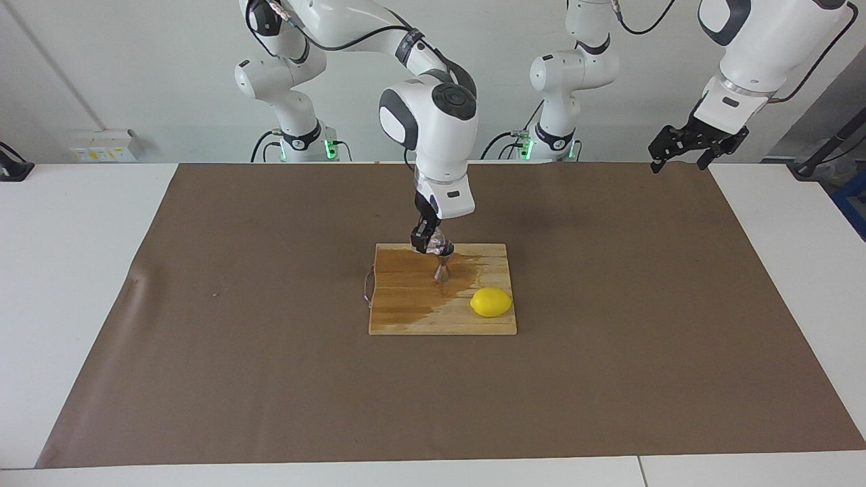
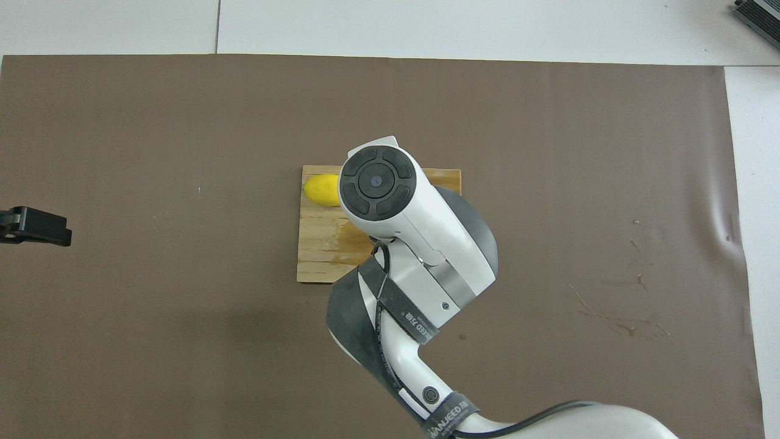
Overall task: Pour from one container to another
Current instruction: 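Hold the clear glass tipped over the metal cup to pour, then turn the glass upright and carry it away from the board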
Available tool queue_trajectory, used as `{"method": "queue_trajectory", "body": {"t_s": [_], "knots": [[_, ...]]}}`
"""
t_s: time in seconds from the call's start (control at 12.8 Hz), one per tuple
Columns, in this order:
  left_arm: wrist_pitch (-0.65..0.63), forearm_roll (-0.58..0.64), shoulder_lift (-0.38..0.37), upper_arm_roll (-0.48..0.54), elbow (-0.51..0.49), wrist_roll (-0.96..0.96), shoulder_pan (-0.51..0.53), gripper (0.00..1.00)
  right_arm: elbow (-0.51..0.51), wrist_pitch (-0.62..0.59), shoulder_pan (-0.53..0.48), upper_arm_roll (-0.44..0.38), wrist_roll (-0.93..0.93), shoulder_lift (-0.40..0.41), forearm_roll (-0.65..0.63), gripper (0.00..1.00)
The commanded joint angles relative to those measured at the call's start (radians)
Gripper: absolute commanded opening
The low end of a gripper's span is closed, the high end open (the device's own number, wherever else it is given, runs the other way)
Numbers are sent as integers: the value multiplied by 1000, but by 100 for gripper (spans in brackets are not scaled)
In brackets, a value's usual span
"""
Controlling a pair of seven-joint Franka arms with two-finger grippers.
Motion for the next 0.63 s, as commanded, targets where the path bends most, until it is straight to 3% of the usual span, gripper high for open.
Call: {"method": "queue_trajectory", "body": {"t_s": [0.0, 0.31, 0.55], "knots": [[-3, 9, -20, -5, -20, -1, 9, 100, 12, 4, -27, -1, 2, -28, 41, 0], [-3, 9, -20, -5, -20, -1, 9, 100, -26, 103, -85, 2, -78, -91, 224, 0], [-5, 9, -20, -5, -20, -1, 9, 100, -64, 111, -185, 3, -245, -155, 356, 0]]}}
